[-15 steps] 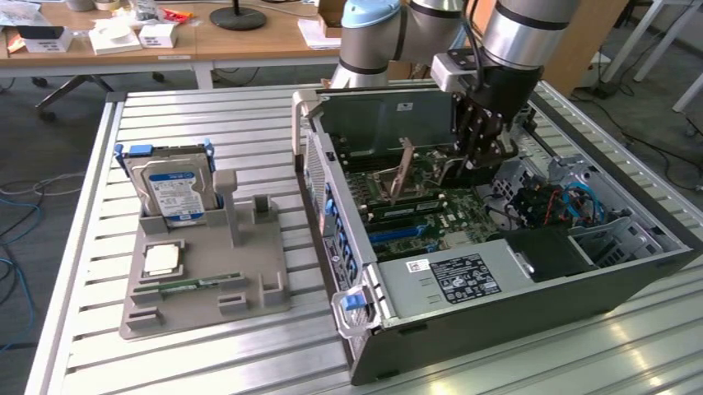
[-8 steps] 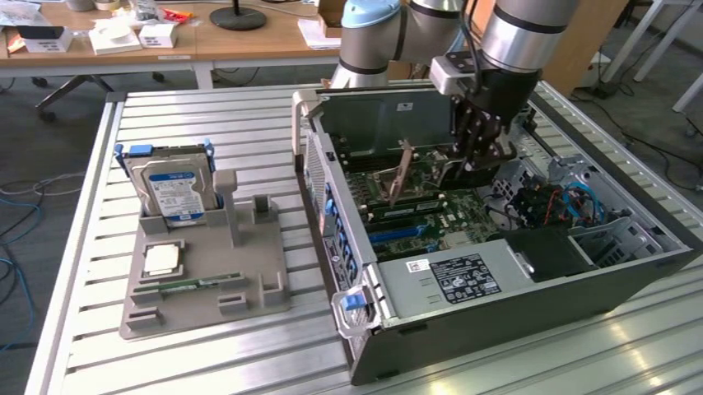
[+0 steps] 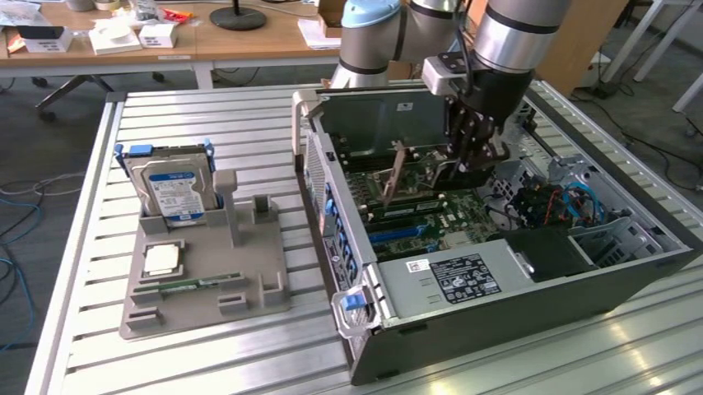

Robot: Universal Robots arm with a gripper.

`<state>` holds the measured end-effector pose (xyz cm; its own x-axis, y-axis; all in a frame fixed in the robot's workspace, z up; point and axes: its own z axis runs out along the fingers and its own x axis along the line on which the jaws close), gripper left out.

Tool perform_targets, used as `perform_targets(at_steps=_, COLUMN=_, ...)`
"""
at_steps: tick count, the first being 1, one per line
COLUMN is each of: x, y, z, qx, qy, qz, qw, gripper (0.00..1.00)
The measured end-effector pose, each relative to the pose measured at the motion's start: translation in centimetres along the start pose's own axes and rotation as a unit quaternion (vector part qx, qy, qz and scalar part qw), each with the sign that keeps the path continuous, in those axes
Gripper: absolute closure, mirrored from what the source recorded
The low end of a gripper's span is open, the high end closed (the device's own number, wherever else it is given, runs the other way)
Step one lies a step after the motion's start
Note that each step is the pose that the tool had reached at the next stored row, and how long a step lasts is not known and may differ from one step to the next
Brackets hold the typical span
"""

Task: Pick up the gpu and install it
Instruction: 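Insert the gpu into the slot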

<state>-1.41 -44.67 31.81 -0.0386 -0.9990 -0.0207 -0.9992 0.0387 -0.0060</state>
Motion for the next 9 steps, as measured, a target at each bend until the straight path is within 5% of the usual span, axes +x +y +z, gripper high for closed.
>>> perform_targets(at_steps=9, x=0.0, y=1.14, z=0.00, qx=0.0000, qy=0.0000, qz=0.000, qw=1.0000, gripper=0.74)
